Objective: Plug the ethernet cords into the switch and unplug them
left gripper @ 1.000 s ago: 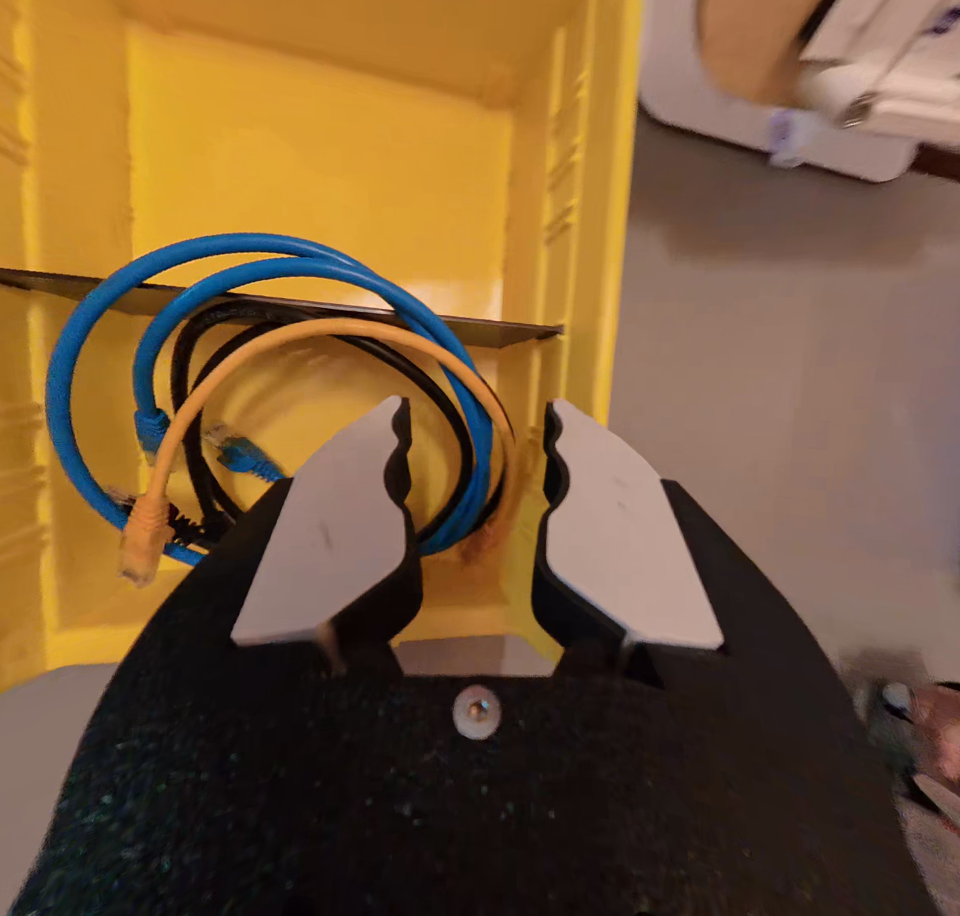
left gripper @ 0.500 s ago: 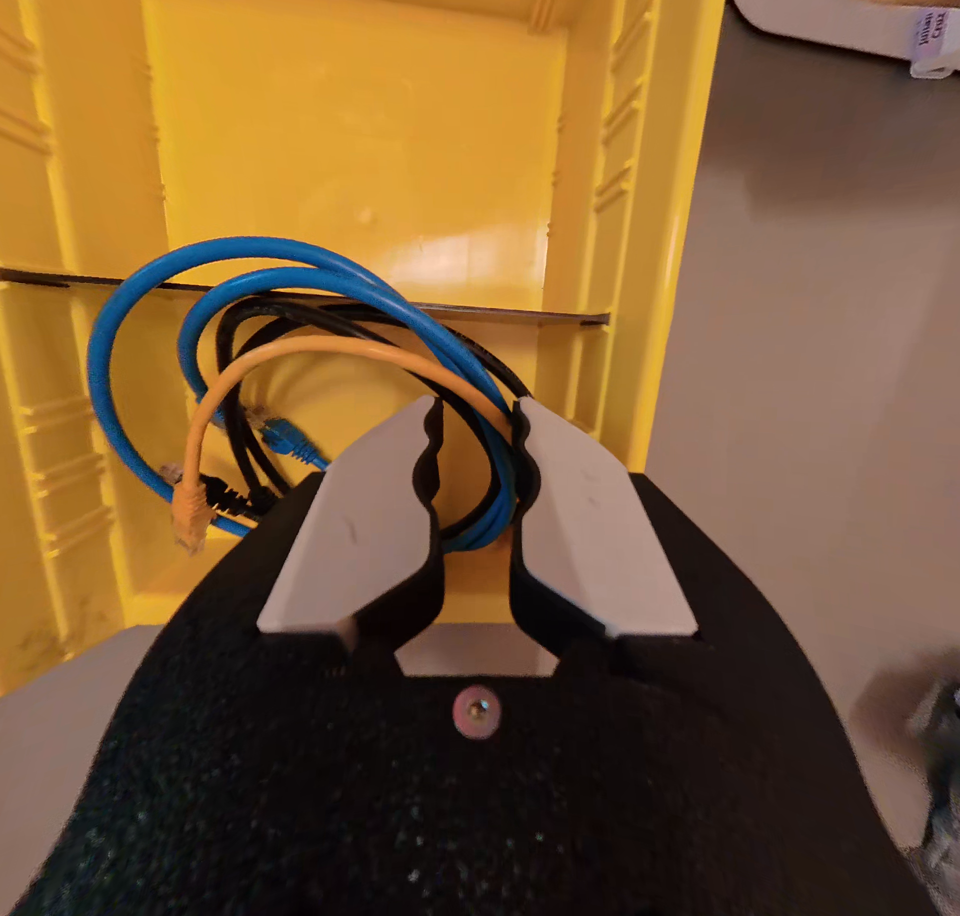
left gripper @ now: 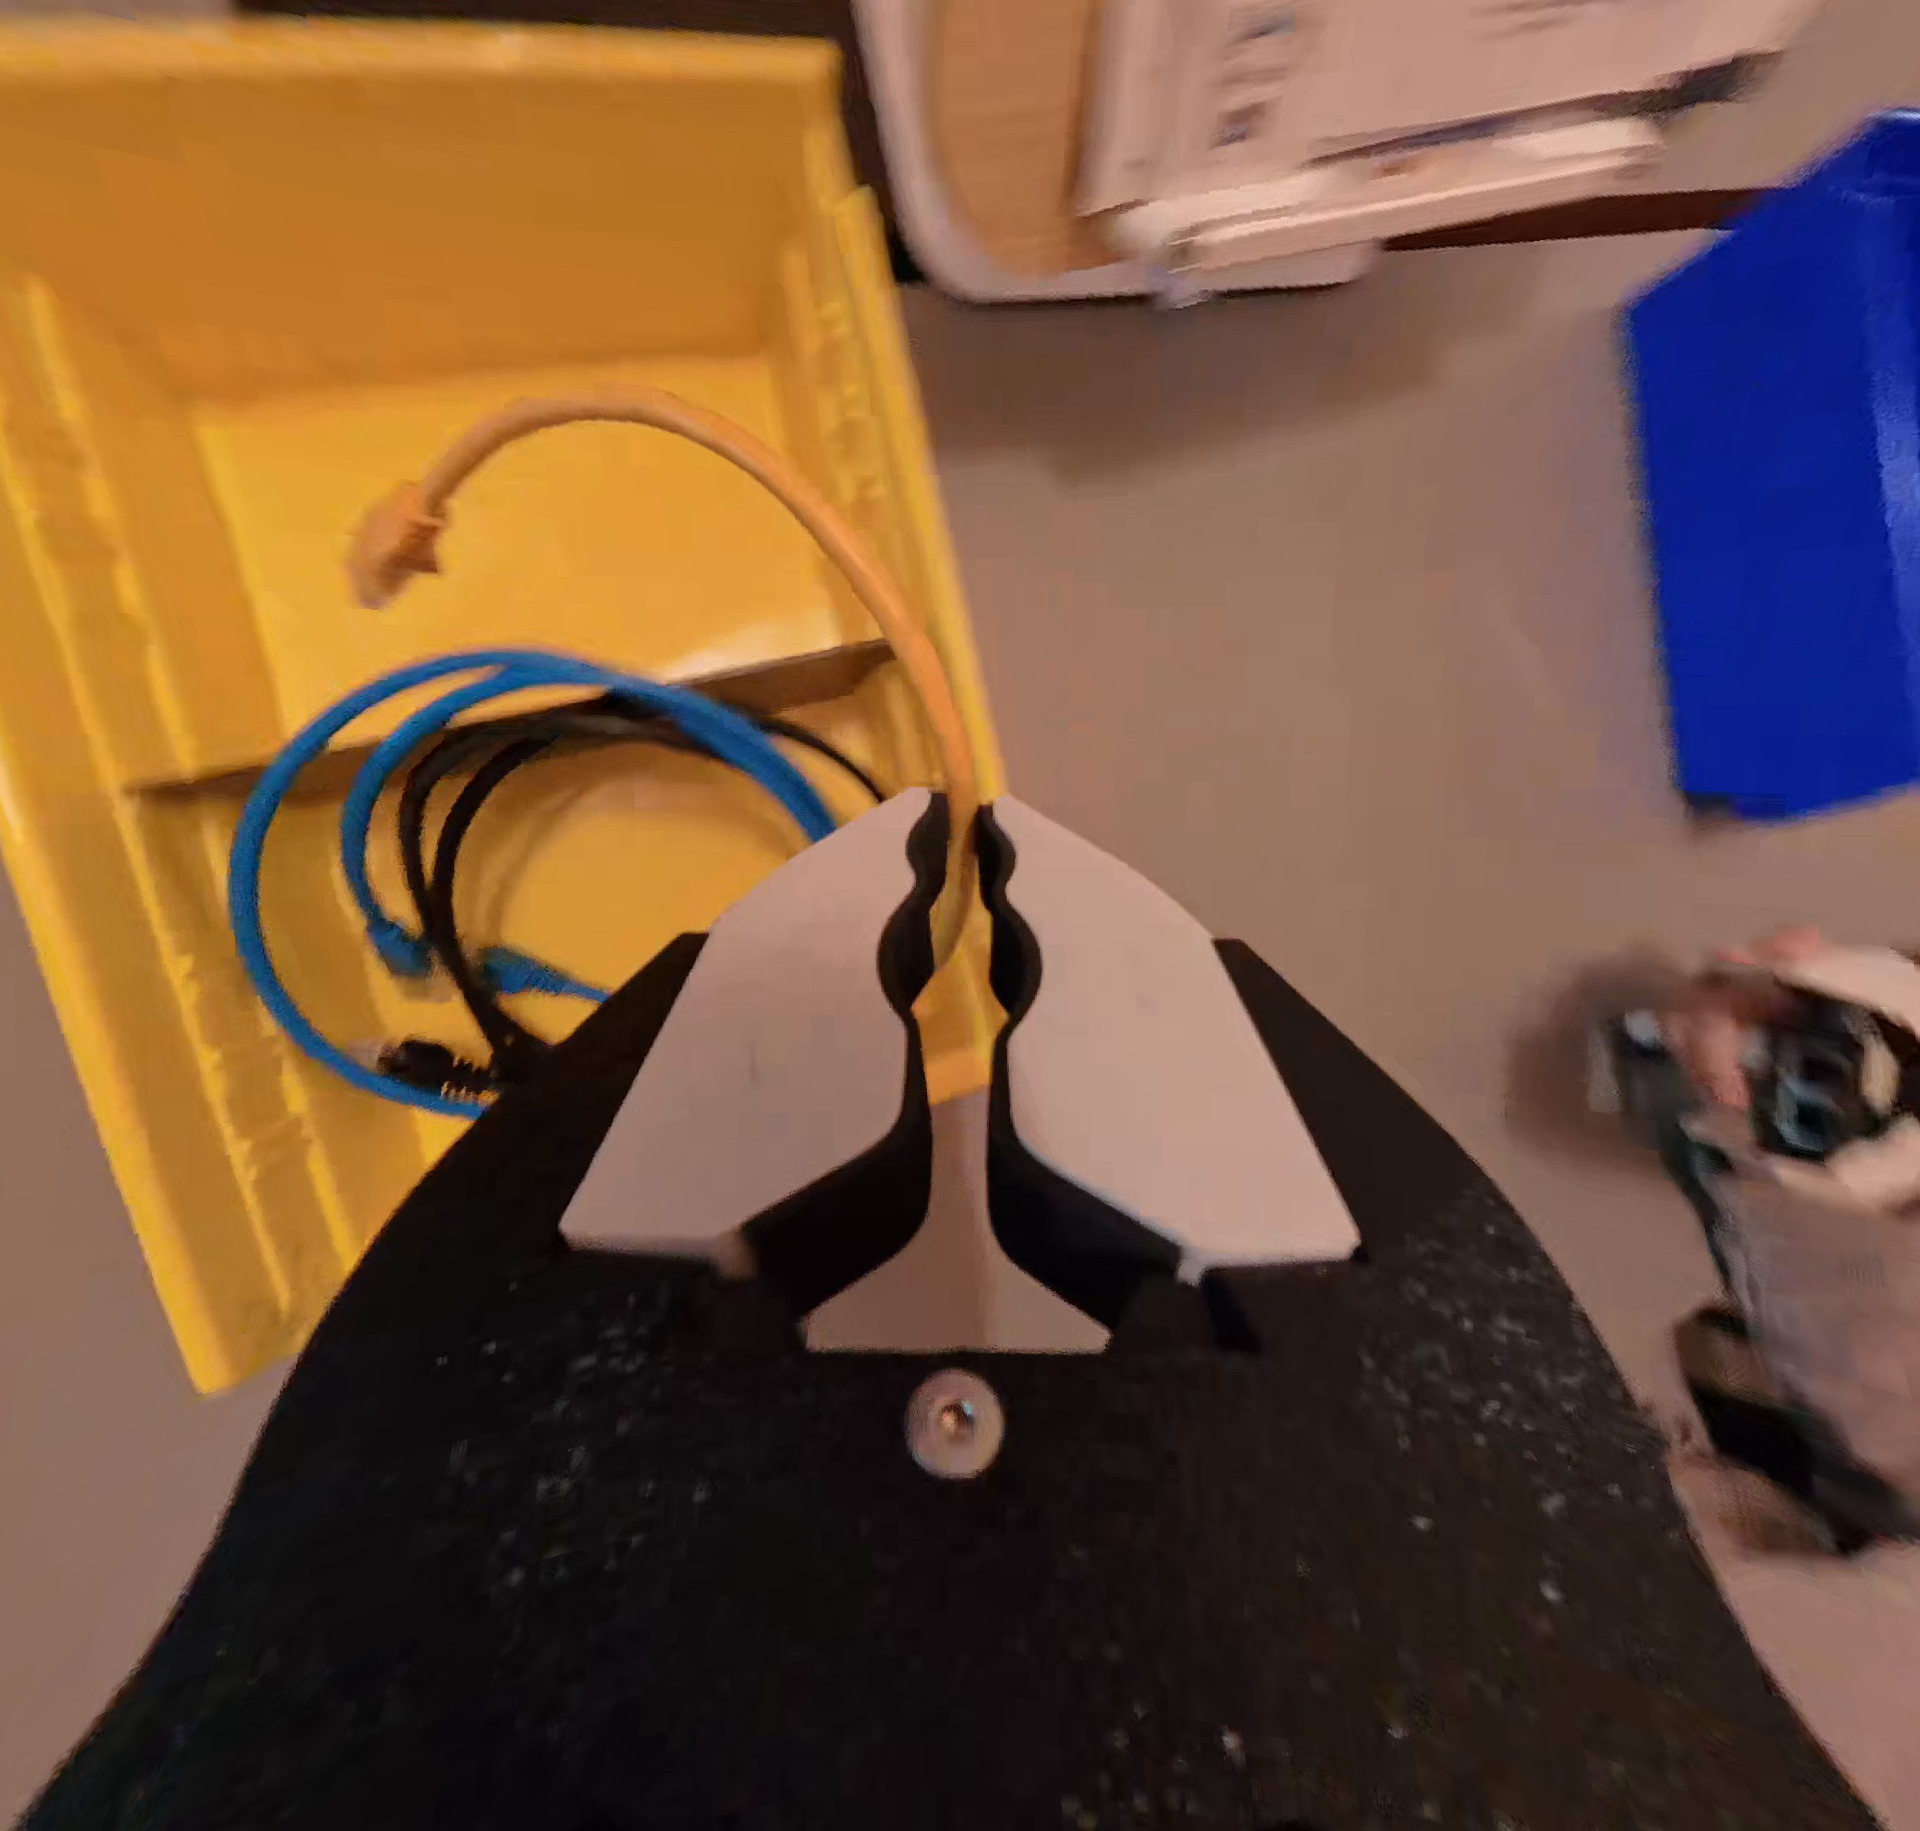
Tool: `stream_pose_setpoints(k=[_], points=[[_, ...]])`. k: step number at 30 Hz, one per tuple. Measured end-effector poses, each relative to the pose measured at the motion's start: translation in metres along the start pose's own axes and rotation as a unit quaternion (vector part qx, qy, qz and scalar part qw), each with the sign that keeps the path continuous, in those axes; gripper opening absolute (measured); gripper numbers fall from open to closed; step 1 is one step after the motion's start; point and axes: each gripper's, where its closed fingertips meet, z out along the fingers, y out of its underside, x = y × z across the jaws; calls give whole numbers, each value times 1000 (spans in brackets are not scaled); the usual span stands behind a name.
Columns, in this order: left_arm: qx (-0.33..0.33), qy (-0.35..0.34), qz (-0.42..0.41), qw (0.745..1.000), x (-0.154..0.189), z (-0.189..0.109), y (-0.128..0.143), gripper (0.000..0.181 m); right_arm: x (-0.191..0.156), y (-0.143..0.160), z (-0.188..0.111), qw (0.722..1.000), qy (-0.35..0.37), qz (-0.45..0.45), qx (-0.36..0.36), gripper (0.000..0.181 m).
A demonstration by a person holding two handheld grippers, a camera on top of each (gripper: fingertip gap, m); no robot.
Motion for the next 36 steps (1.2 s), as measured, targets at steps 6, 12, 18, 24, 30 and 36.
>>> stream_pose_setpoints(k=[6,12,18,24,30,36], points=[[95,144,318,932,118,-64,14,4,0,-2,-2,1000,-10,13,11,62],[62,53,686,723,156,-16,127,4,9,-9,-15,999,-5,18,34,62],[33,97,704,703,148,39,223,4,-11,-18,-32,989,-122,46,73,62],[19,127,690,712,136,47,255,4,-25,-21,-38,978,-183,57,82,62],[-17,130,640,757,95,48,265,8,-23,-19,-36,981,-171,54,72,62],[-22,189,520,833,86,25,263,14,-21,-16,-33,984,-161,54,63,62]])
